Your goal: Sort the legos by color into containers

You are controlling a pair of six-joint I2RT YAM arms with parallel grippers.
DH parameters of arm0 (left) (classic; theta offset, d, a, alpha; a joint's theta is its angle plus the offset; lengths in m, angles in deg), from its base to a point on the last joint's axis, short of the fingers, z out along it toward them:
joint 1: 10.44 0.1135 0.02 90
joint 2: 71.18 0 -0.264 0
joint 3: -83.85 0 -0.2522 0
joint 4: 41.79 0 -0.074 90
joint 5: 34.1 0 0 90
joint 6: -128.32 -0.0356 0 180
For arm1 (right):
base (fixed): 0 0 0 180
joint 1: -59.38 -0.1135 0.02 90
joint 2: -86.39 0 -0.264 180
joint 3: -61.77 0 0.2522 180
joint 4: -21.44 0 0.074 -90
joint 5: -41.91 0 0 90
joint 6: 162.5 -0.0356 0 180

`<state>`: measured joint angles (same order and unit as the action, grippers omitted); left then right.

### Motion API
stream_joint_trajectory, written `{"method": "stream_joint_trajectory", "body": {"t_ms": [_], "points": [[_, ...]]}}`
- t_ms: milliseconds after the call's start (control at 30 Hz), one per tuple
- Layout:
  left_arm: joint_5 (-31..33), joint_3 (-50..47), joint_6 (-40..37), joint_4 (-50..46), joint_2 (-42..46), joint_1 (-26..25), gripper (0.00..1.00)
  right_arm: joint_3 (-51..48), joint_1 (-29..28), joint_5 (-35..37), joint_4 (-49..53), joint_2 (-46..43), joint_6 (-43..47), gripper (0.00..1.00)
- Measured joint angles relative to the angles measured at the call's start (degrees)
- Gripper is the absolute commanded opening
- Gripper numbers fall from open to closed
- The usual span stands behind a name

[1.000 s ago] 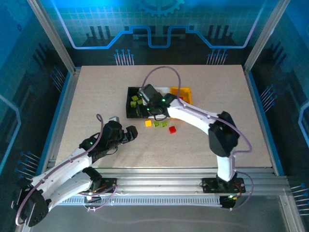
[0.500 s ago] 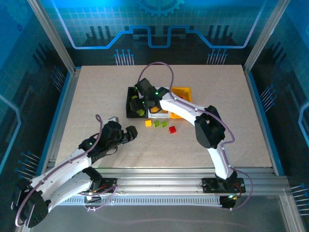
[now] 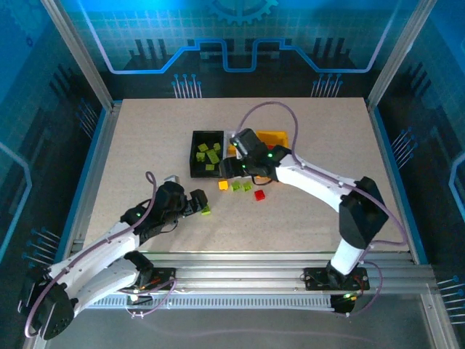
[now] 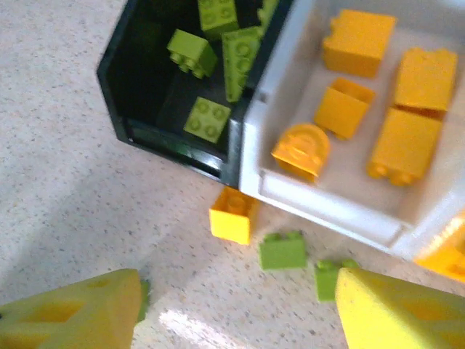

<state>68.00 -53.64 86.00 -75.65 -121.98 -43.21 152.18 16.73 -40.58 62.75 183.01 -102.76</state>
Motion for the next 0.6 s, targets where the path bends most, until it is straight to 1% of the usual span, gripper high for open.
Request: {"method": "stream_joint_trajectory", "body": {"t_ms": [100, 267, 433, 600], "points": [[-0.46, 0.07, -0.02, 0.72, -1.75, 0.00, 0.99, -6.01, 1.27, 0.92, 1.42, -2.86, -1.46, 0.74], [-1.09, 1.66, -0.20, 1.01, -4.76, 0.00, 0.99, -12.13, 3.91, 1.77, 3.37, -2.45, -3.23, 0.74], [-1.53, 2.38, -0.20, 1.36, -5.70, 0.00, 0.99, -12.57, 4.76, 2.78, 3.89, 0.94, -3.39, 0.73], [-1.51, 2.38, -0.20, 1.33, -5.73, 0.00, 0.99, -12.39, 4.76, 2.75, 3.34, 5.53, -3.39, 0.67]]}}
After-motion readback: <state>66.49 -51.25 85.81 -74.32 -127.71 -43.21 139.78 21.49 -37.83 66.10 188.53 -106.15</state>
